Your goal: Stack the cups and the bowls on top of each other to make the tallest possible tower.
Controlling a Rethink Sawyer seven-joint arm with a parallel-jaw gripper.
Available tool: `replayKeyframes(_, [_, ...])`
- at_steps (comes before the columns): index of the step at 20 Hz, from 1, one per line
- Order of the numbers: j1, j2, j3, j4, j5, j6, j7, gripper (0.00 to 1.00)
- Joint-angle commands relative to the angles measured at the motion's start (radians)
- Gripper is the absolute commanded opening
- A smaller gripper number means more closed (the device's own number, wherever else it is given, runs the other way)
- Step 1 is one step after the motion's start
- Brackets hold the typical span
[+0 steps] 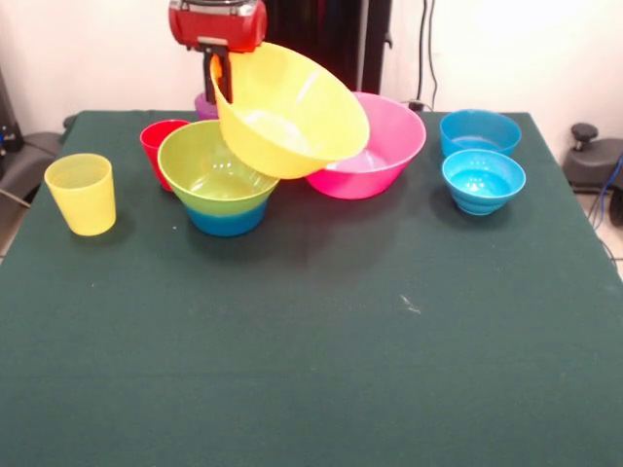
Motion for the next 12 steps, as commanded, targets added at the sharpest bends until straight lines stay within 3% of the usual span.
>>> replayKeyframes(1, [-0.061, -0.131, 0.163, 0.057, 0.047, 0.190, -0.100, 0.00])
replayKeyframes(8, [-0.115, -0.171, 0.226, 0.083, 0.065, 0.237, -0.108, 0.00])
replayKeyframes(12, [-0.107, -0.121, 0.220, 0.059, 0.013, 0.202, -0.073, 0.00])
